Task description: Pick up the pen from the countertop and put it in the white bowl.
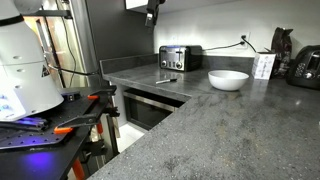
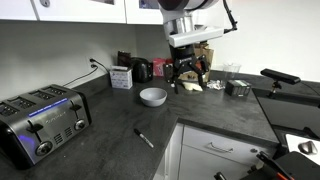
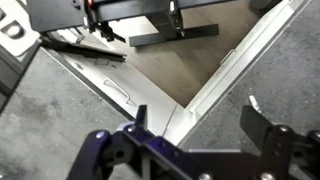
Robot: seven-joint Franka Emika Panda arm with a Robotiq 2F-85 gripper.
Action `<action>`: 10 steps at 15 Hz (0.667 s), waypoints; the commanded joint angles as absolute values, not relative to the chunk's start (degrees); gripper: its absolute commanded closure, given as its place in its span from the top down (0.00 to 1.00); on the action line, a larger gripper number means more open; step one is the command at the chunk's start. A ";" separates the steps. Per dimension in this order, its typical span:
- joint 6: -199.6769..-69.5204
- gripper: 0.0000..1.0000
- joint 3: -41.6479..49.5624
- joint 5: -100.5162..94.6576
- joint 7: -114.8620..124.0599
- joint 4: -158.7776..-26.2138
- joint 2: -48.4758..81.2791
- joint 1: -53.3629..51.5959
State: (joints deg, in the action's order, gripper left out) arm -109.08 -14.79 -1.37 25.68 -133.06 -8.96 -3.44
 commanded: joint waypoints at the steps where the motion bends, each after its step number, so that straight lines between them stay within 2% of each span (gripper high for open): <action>1: -118.57 1.00 -13.39 -1.61 17.65 -133.72 -6.19 -6.28; 7: -138.71 1.00 -13.45 -0.06 2.68 -131.81 6.11 -9.46; 10: -142.36 1.00 -13.79 0.50 -2.78 -128.73 12.92 -9.69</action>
